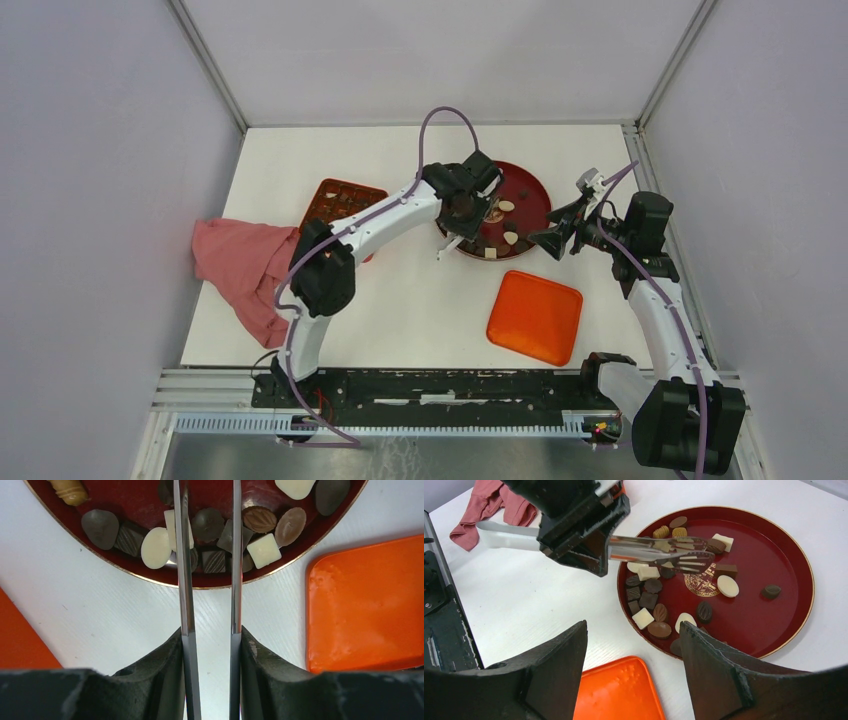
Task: Pack the chocolate
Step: Pick up the fake chocolate from the plate, then place the fake chocolate in the packing box.
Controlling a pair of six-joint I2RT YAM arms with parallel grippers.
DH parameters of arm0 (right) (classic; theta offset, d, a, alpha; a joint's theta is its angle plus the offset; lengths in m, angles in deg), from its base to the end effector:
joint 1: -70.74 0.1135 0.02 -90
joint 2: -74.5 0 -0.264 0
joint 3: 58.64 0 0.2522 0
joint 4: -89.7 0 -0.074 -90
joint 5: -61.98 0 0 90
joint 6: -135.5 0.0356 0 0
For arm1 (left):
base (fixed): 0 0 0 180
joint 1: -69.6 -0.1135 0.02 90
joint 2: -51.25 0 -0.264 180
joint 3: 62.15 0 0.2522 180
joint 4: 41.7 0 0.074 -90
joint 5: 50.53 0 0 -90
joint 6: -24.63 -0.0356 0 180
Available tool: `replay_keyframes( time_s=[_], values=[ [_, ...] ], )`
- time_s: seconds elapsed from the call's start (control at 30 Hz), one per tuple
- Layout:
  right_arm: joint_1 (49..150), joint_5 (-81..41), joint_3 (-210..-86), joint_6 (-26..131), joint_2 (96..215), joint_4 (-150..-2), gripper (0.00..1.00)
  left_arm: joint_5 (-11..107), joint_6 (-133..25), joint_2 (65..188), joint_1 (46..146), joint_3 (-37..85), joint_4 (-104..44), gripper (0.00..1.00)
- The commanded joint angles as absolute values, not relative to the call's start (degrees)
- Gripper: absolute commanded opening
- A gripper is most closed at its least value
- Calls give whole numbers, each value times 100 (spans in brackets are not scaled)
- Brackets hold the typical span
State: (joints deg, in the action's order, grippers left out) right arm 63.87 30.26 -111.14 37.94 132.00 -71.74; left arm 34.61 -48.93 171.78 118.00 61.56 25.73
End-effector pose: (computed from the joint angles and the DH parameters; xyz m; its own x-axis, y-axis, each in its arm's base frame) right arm 0.2165 0.0044 0.2771 -0.2998 -0.0336 -0.9534 -0.7573 0.6162 0.2165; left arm 0.3033 -0.3371 0.2563 -0.7775 0.4510 -0.4383 0.5220 0.8515 -0.0498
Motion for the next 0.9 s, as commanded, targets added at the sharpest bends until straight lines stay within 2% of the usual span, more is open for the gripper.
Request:
replay_keyframes(
  time_s=[0.0,0.27,0.5,0.7,0.87],
  values=[
    [6373,3161,-11125,3767,13138,-7353,73,3420,-5172,16449,11687,5994,2329,2],
    [6371,3150,-11125,3767,13147,-7350,73,3229,-5222,15418,11333,4931,2026,2],
    [6371,3140,-11116,3767,13153,-7361,73,3341,-5301,14619,10411,4028,1823,2],
    [6371,3140,-11108,3767,13155,-7358,73,3325,-5458,14233,9638,3519,1788,2],
    [6372,3139,-11099,3767,13165,-7369,73,3049,-5567,14194,9395,3377,1824,2]
  ],
)
